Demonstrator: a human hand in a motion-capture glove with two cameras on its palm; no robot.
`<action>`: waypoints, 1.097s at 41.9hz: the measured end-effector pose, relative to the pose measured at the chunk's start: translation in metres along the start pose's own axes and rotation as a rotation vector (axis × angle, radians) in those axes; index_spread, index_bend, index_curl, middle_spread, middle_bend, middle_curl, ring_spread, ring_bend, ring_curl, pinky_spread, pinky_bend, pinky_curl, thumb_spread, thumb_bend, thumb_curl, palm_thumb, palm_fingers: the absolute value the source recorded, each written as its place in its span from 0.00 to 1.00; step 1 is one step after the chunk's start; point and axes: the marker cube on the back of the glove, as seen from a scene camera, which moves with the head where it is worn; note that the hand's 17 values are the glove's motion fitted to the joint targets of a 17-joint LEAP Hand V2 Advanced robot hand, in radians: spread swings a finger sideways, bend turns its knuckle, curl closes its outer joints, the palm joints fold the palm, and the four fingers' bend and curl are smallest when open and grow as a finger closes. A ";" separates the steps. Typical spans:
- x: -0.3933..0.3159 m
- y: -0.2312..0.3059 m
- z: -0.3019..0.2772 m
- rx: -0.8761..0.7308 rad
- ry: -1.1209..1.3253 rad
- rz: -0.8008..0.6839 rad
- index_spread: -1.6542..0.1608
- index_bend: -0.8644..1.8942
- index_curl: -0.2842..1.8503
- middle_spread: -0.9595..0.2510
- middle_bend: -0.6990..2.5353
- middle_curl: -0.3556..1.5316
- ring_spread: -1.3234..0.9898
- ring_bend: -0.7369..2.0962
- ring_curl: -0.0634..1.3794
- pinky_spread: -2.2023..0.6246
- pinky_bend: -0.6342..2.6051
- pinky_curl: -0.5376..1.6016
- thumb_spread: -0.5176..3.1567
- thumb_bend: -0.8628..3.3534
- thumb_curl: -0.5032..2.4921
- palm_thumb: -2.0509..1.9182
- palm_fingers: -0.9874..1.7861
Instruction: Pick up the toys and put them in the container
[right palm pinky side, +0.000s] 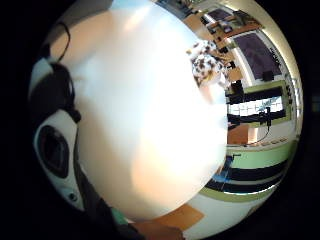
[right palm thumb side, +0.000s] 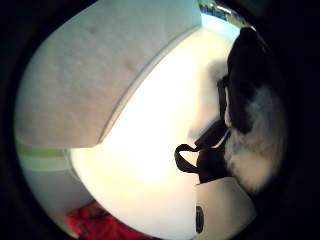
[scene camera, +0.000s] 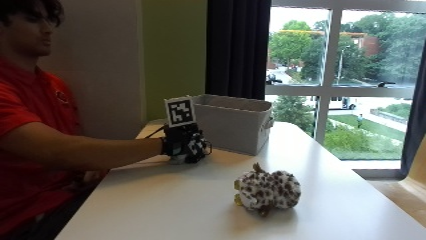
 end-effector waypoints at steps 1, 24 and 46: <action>0.000 -0.002 0.000 0.015 0.000 0.012 0.66 0.46 0.33 0.53 0.34 0.36 0.41 0.59 0.33 0.63 0.52 0.42 0.42 0.25 0.34 0.65 0.76; 0.054 -0.068 -0.137 0.186 -0.172 0.048 0.64 0.57 0.51 0.50 0.51 0.49 0.41 0.69 0.42 0.62 0.50 0.44 0.30 0.25 0.42 0.67 0.80; -0.074 -0.134 -0.238 0.257 -0.101 -0.168 0.64 0.55 0.61 0.50 0.49 0.48 0.41 0.68 0.41 0.62 0.52 0.46 0.26 0.23 0.48 0.65 0.75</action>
